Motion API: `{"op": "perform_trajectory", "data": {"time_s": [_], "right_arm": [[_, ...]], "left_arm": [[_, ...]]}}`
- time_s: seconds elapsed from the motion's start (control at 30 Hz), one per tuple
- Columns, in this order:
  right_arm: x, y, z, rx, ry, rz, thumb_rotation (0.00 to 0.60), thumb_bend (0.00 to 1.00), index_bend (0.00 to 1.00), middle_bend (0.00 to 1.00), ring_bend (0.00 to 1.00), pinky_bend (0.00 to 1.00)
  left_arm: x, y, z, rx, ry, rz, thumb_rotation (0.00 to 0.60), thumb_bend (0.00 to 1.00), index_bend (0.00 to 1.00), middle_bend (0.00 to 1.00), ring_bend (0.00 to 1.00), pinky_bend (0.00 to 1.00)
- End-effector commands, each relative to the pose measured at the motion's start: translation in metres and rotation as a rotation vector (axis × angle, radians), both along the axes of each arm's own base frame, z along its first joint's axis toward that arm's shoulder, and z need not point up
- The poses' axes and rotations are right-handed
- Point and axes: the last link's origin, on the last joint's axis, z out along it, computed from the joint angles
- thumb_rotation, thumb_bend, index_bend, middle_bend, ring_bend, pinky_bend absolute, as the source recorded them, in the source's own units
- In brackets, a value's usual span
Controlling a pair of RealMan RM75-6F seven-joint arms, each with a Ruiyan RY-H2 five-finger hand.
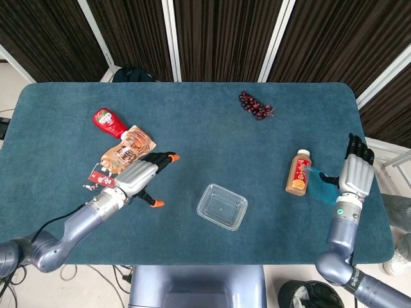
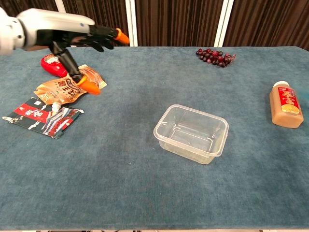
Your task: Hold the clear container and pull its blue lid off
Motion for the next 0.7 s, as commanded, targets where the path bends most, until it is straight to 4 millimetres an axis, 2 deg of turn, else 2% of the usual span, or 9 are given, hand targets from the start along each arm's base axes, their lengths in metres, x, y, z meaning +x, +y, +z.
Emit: {"op": "perform_trajectory", "data": {"time_s": [0.03,0.2,0.3,0.5,0.7], "right_arm": [[0.0,0.006,0.001,0.04,0.009,0.002,0.6,0.1,0.0,0.0,0.0,0.0],[0.006,0.016,0.005,0.051,-0.01,0.025,0.6,0.1,0.0,0.0,0.0,0.0],[0.009,0.031,0.009,0.058,-0.026,0.063,0.6,0.1,0.0,0.0,0.0,0.0],[0.003,0.074,0.025,0.105,-0.03,0.135,0.6,0.1,0.0,0.0,0.0,0.0],[-0.016,0.129,0.055,0.177,0.069,0.219,0.6,0.1,0.0,0.0,0.0,0.0]], "left_arm": [[-0.006,-0.005,0.005,0.009,-0.001,0.009,0.6,0.0,0.0,0.0,0.0,0.04],[-0.015,-0.014,0.015,0.026,-0.009,0.019,0.6,0.0,0.0,0.0,0.0,0.04],[-0.024,-0.024,0.023,0.05,-0.011,0.026,0.6,0.0,0.0,0.0,0.0,0.04],[-0.052,-0.056,0.044,0.13,0.002,0.047,0.6,0.0,0.0,0.0,0.0,0.04],[-0.096,-0.111,0.071,0.254,-0.027,0.153,0.6,0.0,0.0,0.0,0.0,0.02]]}}
